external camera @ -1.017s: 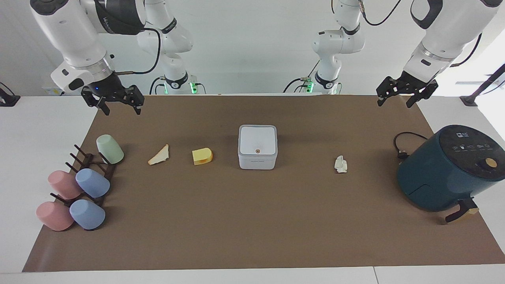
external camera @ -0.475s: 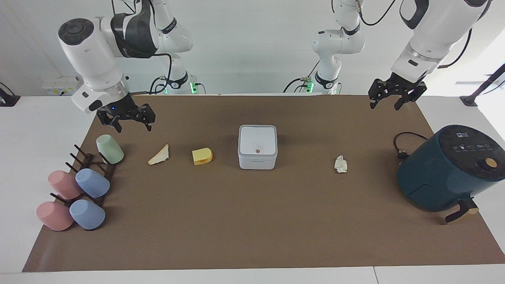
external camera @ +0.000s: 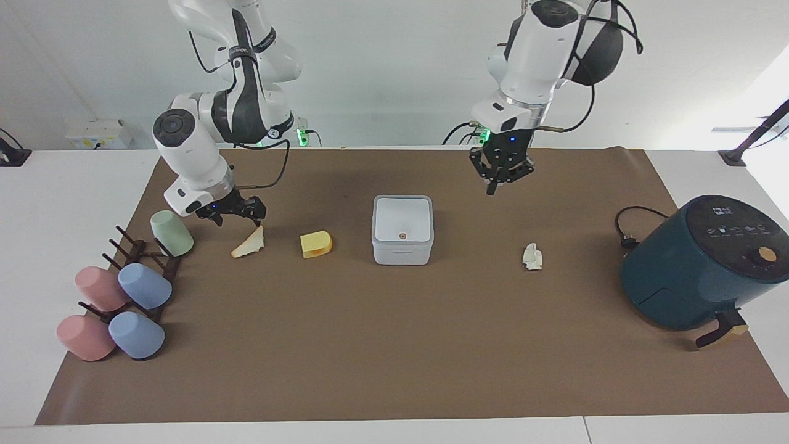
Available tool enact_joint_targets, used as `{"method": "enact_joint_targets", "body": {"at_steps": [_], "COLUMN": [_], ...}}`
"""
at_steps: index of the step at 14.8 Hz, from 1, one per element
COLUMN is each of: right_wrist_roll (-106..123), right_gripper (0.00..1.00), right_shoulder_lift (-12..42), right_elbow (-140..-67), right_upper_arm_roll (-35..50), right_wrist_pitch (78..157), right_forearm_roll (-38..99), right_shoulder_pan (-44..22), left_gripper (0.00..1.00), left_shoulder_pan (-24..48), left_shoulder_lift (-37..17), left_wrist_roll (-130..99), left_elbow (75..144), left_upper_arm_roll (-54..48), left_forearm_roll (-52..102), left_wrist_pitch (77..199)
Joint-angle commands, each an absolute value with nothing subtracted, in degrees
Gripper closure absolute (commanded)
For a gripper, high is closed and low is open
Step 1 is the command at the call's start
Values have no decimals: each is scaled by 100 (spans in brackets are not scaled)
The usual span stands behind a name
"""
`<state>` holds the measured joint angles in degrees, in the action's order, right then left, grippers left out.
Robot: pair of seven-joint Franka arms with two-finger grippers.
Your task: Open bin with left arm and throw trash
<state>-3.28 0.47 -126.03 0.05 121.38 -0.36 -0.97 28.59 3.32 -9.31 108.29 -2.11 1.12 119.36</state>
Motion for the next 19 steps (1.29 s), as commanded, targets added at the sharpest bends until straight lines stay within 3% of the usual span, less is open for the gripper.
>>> {"method": "enact_joint_targets", "body": {"at_steps": [1, 5, 10, 13, 18, 19], "right_wrist_roll": [-317, 8, 9, 9, 114, 140], "right_gripper": [0, 0, 5, 24, 29, 44], "right_shoulder_lift": [-114, -62, 272, 272, 430, 439], "right_elbow": [-13121, -13658, -13649, -13667, -13693, -13667], "right_upper_arm_roll": [26, 26, 26, 26, 26, 26], "right_wrist_pitch": [12725, 13499, 13737, 13737, 13737, 13729], "right_forearm_roll": [70, 70, 70, 70, 70, 70], "right_shoulder_pan": [-123, -97, -62, -70, -35, -35], "left_gripper": [100, 100, 100, 100, 100, 100], "left_shoulder_pan": [3320, 3717, 3902, 4077, 4087, 4070], "left_shoulder_lift": [-85, -895, -1230, -1292, -1117, -968], "left_wrist_roll": [-1430, -1898, -1942, -2004, -1960, -1934], "left_elbow": [11039, 11021, 11074, 11302, 11382, 11382], "left_upper_arm_roll": [-105, -105, -105, -105, -97, -97], "left_forearm_roll": [70, 70, 70, 70, 70, 70], "left_wrist_pitch": [13048, 14236, 14519, 14555, 13995, 13749]}}
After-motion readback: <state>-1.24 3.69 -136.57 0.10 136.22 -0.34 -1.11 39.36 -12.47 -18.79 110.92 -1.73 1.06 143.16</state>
